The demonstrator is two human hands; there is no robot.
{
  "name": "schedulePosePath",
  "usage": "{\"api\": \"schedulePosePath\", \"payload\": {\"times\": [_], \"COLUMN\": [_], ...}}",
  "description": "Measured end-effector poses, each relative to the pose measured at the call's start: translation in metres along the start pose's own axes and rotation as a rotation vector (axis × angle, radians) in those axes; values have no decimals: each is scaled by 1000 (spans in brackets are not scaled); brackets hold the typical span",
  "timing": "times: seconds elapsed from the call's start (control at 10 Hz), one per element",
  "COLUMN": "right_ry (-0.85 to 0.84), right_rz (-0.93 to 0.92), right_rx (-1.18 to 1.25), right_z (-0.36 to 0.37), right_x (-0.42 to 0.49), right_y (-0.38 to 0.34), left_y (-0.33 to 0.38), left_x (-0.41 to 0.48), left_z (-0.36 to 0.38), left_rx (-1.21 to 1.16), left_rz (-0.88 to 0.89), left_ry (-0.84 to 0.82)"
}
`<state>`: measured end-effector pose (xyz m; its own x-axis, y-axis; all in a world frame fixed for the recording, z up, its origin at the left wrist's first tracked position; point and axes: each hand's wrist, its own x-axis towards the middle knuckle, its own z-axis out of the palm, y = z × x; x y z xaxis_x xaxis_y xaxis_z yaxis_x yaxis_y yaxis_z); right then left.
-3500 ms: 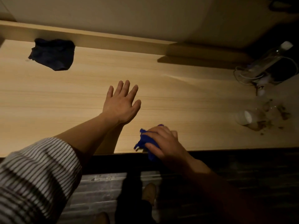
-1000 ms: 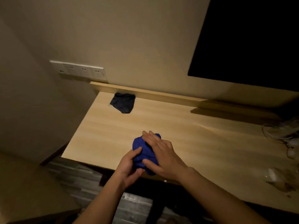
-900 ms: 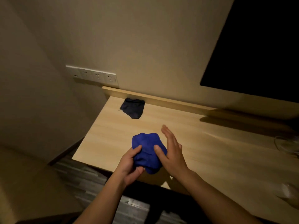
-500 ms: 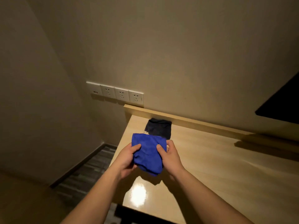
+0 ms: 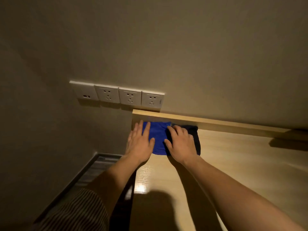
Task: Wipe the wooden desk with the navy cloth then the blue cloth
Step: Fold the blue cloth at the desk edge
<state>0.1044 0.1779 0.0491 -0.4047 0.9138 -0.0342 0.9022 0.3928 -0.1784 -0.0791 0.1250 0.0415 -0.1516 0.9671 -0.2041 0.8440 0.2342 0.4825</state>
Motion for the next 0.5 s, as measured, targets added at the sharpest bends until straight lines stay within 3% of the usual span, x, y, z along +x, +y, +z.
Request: {"api": "schedulePosePath", "payload": {"times": [0.1, 0.2, 0.3, 0.5], "right_ry": [-180, -252, -215, -50], "right_rz": [-56, -8, 15, 57], "right_rx": [-134, -170, -111, -137], "right_z": [23, 36, 26, -38], "right_x": [2, 2, -8, -78], "right_y": [4, 4, 5, 26], "left_y": [-8, -18, -17, 21], "left_x": [12, 19, 15, -46], "left_z": [25, 40, 34, 5], "left_rx": [224, 275, 316, 310], "left_rz": [125, 100, 110, 175], "left_ry": [-121, -159, -126, 91]}}
